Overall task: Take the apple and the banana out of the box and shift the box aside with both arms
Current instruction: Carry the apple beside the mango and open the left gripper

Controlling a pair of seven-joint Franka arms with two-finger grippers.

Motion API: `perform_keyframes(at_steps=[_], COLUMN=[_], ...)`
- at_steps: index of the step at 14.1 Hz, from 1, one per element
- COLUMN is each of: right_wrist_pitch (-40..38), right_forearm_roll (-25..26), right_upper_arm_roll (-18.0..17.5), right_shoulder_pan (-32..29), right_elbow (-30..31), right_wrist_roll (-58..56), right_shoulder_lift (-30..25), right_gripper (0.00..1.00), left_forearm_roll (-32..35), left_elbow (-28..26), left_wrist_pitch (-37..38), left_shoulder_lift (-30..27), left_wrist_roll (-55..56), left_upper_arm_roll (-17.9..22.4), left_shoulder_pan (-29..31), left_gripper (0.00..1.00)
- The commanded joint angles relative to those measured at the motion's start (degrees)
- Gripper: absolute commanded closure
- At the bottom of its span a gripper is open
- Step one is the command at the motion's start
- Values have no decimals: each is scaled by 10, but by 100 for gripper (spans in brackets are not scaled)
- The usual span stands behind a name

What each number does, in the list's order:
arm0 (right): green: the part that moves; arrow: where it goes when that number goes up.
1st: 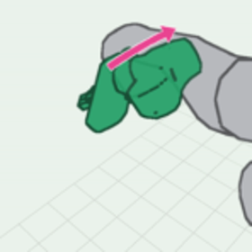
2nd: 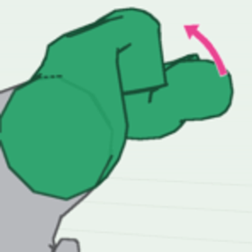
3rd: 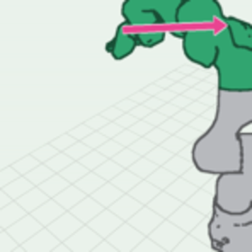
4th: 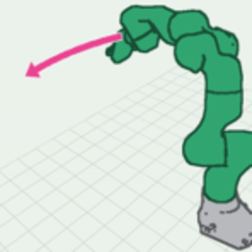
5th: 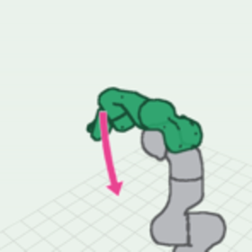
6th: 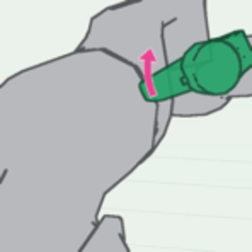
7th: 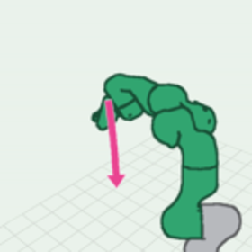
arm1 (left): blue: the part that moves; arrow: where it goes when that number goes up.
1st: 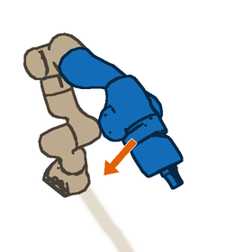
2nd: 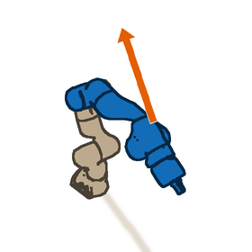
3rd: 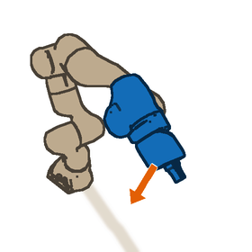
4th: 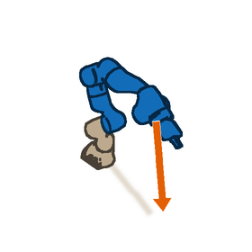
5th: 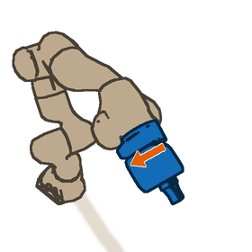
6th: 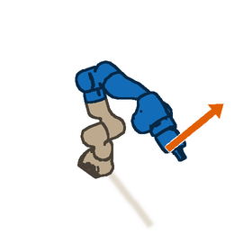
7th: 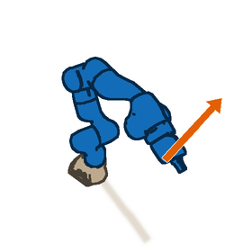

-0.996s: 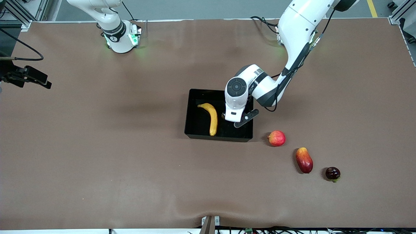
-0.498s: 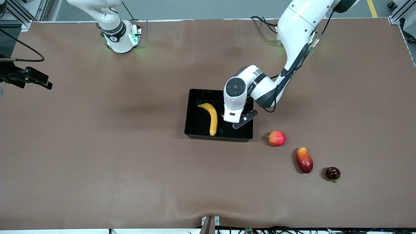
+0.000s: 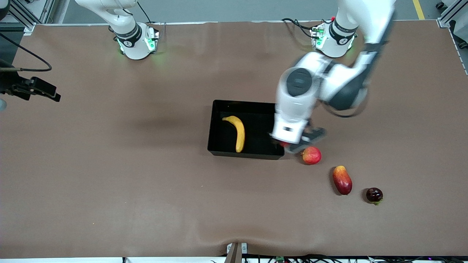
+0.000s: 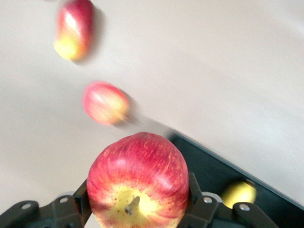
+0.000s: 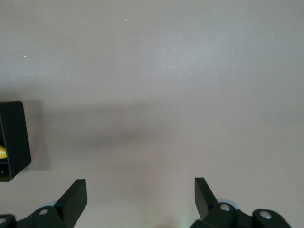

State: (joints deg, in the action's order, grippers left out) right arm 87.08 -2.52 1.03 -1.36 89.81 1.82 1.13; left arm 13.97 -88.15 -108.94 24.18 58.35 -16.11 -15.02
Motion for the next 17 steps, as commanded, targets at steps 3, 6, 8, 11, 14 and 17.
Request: perform_keyframes(at_steps=[3, 6, 8, 11, 14, 17], right_wrist_pitch=[46, 45, 44, 43, 42, 41], right_forearm_roll=[-3, 1, 0, -2, -3, 0], right_upper_arm_roll=[-2, -2, -2, -2, -1, -1], right_shoulder_pan=[57, 65, 62, 59, 59, 59], right_elbow=[-14, -17, -19, -19, -19, -22], right_wrist_roll=[10, 10, 12, 12, 11, 11], right_shoulder_lift=[62, 64, 64, 64, 64, 64], right_gripper=[0, 0, 0, 0, 0, 0], left_forearm_roll=[7, 14, 46, 116, 139, 139], left_elbow=[-75, -134, -159, -164, -163, -161], left_wrist_pitch=[2, -68, -128, -196, -251, -261], left_shoulder_lift=[-7, 6, 28, 71, 113, 125], left_wrist_roll=[-190, -270, -302, -309, -311, -311], left_upper_arm_roll=[-7, -5, -5, -5, -6, -6], left_shoulder_pan=[152, 229, 273, 307, 330, 334], left_gripper=[100, 100, 100, 100, 100, 49])
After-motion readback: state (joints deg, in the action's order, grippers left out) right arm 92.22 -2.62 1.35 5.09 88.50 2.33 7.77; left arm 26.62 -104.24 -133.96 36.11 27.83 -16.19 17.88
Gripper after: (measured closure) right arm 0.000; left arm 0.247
